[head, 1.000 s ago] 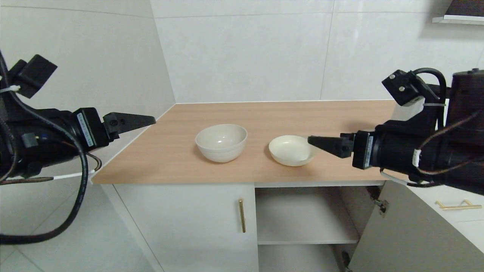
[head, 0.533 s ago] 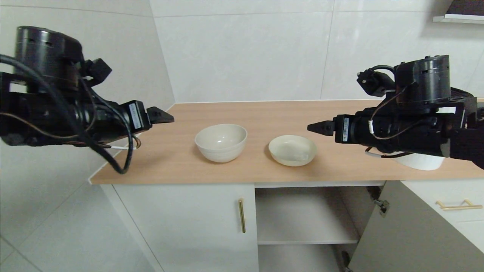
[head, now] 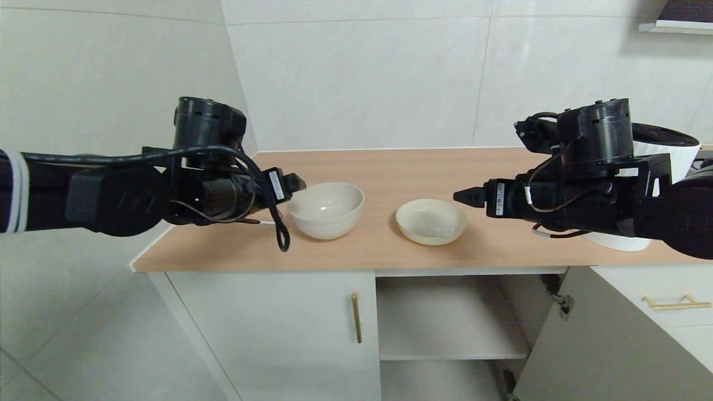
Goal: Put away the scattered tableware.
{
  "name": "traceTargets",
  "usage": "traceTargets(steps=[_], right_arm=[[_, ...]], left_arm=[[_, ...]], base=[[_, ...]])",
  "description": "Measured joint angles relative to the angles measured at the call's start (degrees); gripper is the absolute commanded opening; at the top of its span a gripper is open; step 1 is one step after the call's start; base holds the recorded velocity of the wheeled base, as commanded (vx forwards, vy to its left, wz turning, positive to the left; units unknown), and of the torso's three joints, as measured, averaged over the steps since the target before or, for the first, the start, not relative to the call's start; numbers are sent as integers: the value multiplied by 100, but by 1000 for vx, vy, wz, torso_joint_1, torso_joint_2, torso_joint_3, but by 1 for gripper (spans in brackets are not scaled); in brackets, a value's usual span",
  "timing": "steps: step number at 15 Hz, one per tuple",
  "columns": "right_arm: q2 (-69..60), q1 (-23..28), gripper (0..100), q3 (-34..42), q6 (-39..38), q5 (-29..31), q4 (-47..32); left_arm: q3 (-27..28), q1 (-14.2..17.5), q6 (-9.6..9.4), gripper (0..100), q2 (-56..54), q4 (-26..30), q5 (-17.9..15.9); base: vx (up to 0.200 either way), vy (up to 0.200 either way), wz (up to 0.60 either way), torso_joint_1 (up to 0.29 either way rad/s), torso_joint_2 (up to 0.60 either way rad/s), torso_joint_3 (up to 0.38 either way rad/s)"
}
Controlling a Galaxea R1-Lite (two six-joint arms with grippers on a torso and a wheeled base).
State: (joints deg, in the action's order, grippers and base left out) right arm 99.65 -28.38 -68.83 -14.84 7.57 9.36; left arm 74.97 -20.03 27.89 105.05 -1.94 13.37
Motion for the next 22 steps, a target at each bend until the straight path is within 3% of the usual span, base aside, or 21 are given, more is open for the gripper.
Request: traceTargets(steps=[4, 7, 8, 19, 22], right_arm=[[7, 2, 100, 1, -2, 0, 10], [-4, 5, 100, 1, -10, 0, 11], [-4, 5, 100, 1, -10, 0, 11], [73, 27, 100, -29, -2, 6, 10], [379, 110, 100, -160, -5, 134, 7]], left_arm=[[-4, -9, 21, 100, 449, -235, 61], [5, -12, 163, 100, 584, -240, 55], [13, -12, 169, 0, 601, -238, 55], [-177, -45, 161, 0, 239, -235, 39], [-463, -74, -80, 0, -37, -233, -24]], base=[[0, 0, 0, 0, 0, 0], [0, 0, 0, 0, 0, 0], [0, 0, 0, 0, 0, 0], [0, 0, 0, 0, 0, 0], [0, 0, 0, 0, 0, 0]])
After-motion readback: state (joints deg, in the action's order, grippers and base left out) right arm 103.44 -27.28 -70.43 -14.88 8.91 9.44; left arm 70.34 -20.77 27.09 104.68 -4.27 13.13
